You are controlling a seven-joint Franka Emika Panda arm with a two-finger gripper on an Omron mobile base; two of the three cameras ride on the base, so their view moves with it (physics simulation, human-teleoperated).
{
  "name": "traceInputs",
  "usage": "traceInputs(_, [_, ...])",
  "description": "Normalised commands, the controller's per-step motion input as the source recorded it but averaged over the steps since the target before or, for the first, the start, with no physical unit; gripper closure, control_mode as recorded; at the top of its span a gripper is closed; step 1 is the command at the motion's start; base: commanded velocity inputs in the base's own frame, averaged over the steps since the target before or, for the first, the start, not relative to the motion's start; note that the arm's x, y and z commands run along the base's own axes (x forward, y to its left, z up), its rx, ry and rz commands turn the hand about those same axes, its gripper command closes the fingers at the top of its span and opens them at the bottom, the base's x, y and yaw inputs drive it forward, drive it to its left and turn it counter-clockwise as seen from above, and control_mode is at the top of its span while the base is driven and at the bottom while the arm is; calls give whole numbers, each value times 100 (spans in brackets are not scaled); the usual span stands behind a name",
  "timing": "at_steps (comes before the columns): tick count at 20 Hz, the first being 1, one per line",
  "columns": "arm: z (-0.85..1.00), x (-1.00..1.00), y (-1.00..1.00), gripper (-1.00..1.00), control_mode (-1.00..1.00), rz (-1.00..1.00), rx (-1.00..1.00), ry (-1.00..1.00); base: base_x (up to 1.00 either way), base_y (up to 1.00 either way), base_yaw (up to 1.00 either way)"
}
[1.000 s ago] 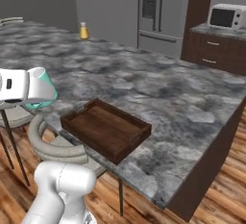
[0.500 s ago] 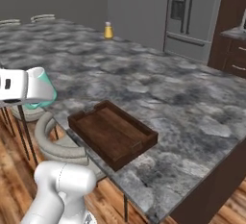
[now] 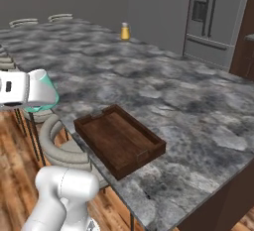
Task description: There is a tray on the dining counter. Grab the cup, mug, and pitcher and place them on the tray. The pitcher may be placed next to the tray if it cannot fit the tray.
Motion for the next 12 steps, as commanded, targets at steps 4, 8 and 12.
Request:
traceInputs(4, [-3, 25, -16, 100, -100, 4, 6, 6, 75, -52, 13])
traceInputs(8, [-4, 83, -44, 100, -100, 7, 22, 22, 0, 0, 0])
traceInputs(12, [-3, 37, -13, 100, -100, 1, 6, 22, 0, 0, 0])
